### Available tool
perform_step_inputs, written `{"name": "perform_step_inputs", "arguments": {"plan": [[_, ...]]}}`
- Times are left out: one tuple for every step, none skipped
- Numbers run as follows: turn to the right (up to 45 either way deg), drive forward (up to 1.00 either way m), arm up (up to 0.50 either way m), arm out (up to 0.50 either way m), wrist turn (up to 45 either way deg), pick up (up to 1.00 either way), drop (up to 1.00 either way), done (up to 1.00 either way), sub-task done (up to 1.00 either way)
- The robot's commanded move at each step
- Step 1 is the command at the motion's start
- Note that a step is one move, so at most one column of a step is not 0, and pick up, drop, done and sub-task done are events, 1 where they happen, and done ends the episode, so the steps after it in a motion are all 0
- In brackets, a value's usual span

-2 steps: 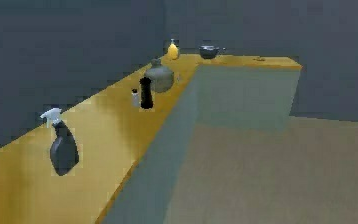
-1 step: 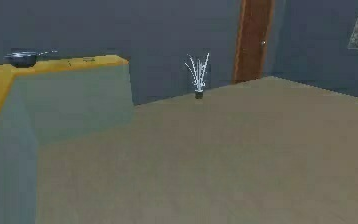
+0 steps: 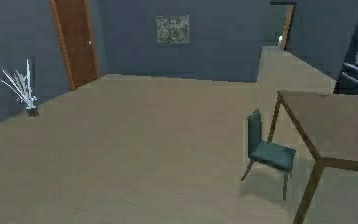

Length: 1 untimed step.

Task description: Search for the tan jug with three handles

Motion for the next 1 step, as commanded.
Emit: {"name": "perform_step_inputs", "arguments": {"plan": [[45.0,0.00,0.00,0.00,0.0,0.00,0.00,0.00,0.00]]}}
